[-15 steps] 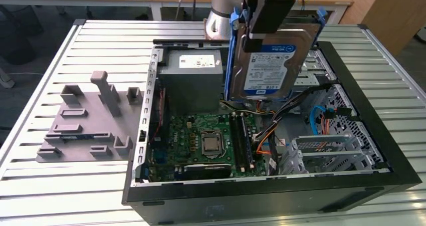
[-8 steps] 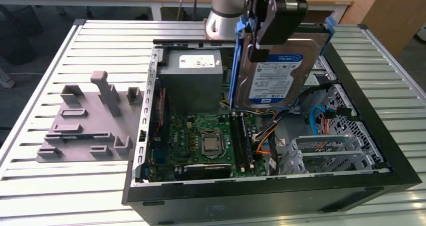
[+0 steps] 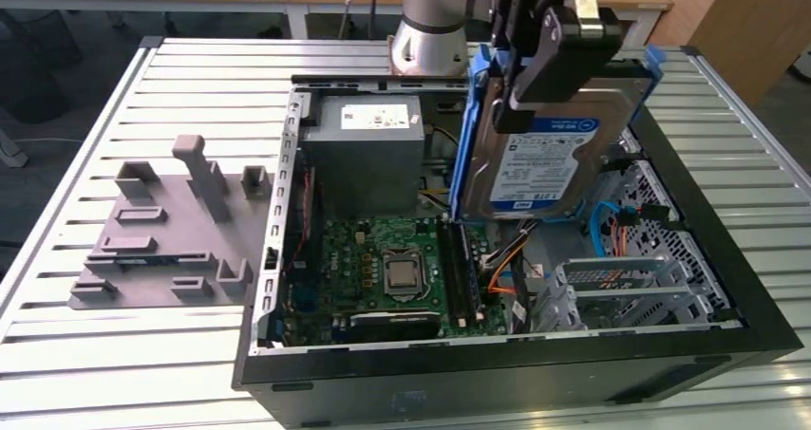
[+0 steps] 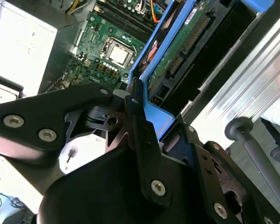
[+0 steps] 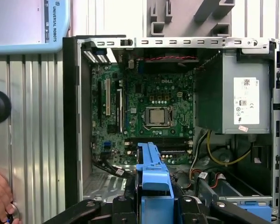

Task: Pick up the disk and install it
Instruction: 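Insert the disk into the insertion slot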

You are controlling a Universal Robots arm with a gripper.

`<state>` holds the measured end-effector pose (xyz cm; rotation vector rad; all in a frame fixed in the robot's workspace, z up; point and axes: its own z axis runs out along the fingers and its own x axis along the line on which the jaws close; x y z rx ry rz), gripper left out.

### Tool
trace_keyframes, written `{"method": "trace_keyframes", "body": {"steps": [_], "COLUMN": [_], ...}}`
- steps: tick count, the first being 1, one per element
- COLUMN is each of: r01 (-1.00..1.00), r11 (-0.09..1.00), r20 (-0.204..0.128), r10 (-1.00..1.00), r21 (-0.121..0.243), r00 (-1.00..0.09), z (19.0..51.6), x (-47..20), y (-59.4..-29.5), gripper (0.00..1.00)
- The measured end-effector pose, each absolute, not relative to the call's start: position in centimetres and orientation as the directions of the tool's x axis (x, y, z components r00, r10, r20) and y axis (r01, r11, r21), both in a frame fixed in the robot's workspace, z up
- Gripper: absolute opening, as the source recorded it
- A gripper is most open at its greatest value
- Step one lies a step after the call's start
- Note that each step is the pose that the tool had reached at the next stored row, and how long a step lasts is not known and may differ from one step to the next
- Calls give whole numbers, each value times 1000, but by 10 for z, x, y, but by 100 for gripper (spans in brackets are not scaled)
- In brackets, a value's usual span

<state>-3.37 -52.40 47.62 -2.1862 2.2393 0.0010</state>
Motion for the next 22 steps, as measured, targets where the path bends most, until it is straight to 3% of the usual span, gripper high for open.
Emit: {"method": "trace_keyframes", "body": {"steps": [22], "r01": [-1000], "r11": [26], "r20": [-9], "r10": [-1000], "r21": [-6], "r00": [-26], "z": [471], "x": [-15], "y": [-556], "gripper": [36]}}
